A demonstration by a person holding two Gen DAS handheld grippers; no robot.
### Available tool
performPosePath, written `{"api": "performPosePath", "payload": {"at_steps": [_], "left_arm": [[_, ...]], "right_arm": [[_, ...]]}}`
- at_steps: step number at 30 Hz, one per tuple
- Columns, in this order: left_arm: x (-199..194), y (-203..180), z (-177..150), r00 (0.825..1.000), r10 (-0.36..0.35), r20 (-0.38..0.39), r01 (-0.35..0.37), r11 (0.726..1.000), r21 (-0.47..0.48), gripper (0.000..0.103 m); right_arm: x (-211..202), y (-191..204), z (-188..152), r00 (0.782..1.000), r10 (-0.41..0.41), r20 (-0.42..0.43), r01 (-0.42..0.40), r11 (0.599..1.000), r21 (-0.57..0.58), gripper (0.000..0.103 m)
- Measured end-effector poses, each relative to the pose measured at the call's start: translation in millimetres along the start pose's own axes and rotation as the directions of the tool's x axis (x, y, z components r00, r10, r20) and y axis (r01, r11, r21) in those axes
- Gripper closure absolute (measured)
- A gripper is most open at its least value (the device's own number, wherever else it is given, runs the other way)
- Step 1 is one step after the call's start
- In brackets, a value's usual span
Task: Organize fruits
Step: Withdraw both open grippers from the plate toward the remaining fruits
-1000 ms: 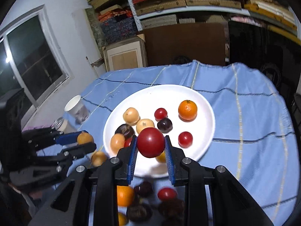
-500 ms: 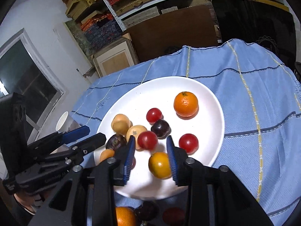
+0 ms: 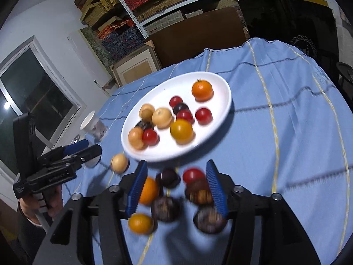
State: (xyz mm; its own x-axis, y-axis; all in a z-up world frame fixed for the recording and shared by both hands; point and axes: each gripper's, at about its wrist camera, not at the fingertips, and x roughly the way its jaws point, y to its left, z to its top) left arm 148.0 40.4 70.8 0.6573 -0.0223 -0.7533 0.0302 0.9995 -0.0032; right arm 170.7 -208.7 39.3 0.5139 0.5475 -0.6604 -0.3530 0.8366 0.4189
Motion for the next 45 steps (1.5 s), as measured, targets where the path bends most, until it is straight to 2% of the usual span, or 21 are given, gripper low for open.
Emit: {"api": "performPosePath", "payload": {"at_steps": [6, 10, 16, 20, 25, 30, 35, 36, 39, 45], "left_arm": [[-14, -8, -44, 0.999, 0.024, -0.021, -0.023, 0.999, 0.037, 0.029], [-17, -9, -65, 0.999, 0.012, -0.042, -0.011, 1.0, 0.023, 0.029], [-14, -10, -81, 0.997, 0.0, -0.072, 0.001, 1.0, 0.006, 0.029], [-11, -10, -88, 0.997, 0.001, -0.082, -0.001, 1.0, 0.007, 0.029], [-7, -10, -91, 0.996, 0.0, -0.092, 0.001, 1.0, 0.01, 0.029], [-6, -10, -90, 0.996, -0.005, -0.091, 0.007, 1.0, 0.018, 0.029], [1, -5, -88, 0.995, 0.007, -0.101, -0.005, 1.0, 0.02, 0.029], [3, -4, -87, 0.995, 0.009, -0.102, -0.007, 1.0, 0.021, 0.029], [8, -2, -83, 0.995, 0.014, -0.104, -0.011, 1.0, 0.023, 0.029], [22, 7, -65, 0.994, 0.027, -0.102, -0.027, 1.0, 0.0, 0.029]], "right_arm": [[-19, 5, -38, 1.0, -0.004, -0.001, 0.004, 1.0, -0.006, 0.045], [-23, 8, -60, 1.0, 0.009, -0.023, -0.009, 1.0, -0.009, 0.044], [-23, 10, -75, 0.998, -0.012, -0.054, 0.01, 0.999, -0.038, 0.044], [-21, 11, -77, 0.996, -0.066, -0.058, 0.062, 0.996, -0.071, 0.043], [-17, 17, -64, 0.984, -0.178, -0.027, 0.171, 0.97, -0.173, 0.043], [6, 16, -52, 0.958, -0.28, -0.054, 0.256, 0.929, -0.267, 0.043], [29, 10, -54, 0.944, -0.313, -0.103, 0.272, 0.918, -0.29, 0.044], [33, 9, -55, 0.941, -0.318, -0.112, 0.275, 0.916, -0.291, 0.046], [35, 7, -54, 0.942, -0.324, -0.082, 0.288, 0.912, -0.294, 0.062], [28, -2, -52, 0.963, -0.26, -0.075, 0.235, 0.942, -0.241, 0.062]]}}
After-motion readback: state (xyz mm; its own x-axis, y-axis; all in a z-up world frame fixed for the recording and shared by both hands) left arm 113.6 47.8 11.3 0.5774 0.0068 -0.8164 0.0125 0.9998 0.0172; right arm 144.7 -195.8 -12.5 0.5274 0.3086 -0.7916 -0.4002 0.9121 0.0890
